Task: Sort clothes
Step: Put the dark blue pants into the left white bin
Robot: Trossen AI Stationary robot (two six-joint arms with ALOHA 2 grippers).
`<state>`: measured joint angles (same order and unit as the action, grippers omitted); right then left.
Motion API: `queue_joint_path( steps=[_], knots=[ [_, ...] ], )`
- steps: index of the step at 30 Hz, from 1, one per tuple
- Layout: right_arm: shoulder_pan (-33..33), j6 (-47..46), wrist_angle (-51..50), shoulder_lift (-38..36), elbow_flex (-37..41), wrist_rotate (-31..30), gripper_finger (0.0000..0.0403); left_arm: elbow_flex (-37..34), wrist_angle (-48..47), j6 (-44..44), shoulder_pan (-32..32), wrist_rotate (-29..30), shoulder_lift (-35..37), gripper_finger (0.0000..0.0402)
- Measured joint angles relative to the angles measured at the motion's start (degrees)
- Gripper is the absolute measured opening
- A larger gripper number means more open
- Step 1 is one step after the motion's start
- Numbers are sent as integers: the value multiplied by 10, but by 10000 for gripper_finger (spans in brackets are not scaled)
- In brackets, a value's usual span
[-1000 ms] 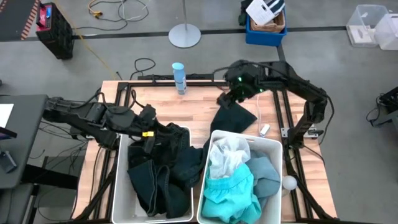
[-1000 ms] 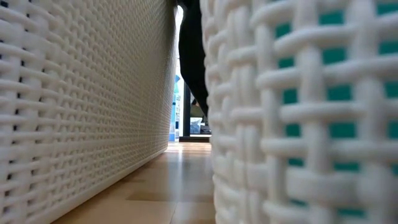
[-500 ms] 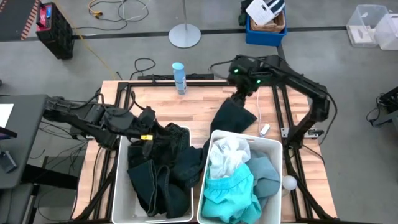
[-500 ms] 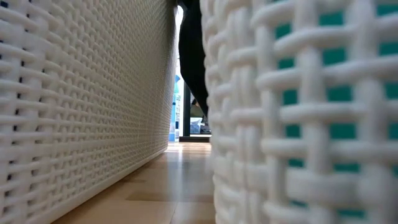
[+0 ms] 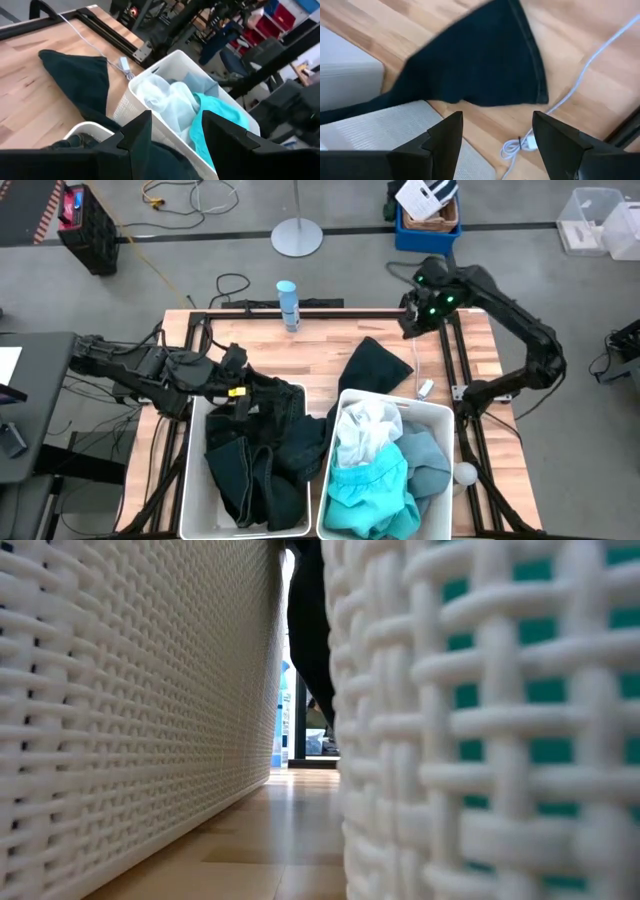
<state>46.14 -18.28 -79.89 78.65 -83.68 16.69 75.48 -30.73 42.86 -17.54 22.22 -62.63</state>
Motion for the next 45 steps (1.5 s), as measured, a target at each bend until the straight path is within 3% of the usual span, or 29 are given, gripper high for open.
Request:
queue_joint_path(
  steps=[9, 21, 26, 35, 45],
  knots=[
    [-27, -11, 59, 50, 92, 44, 258, 0, 15, 23, 33, 2, -11, 169],
    [-41, -3, 96, 77, 154, 26, 258, 0, 36, 43, 46, -11, -76, 169],
    [-56, 4, 151, 53, 169, 23, 258, 6, 89, -10, 62, -72, -114, 169],
    [-76, 19, 185, -36, 172, 23, 258, 163, -134, -106, 99, -228, -243, 177],
    [-82, 2, 187, -122, 172, 23, 258, 356, -320, -239, 146, -343, -392, 179]
  ],
)
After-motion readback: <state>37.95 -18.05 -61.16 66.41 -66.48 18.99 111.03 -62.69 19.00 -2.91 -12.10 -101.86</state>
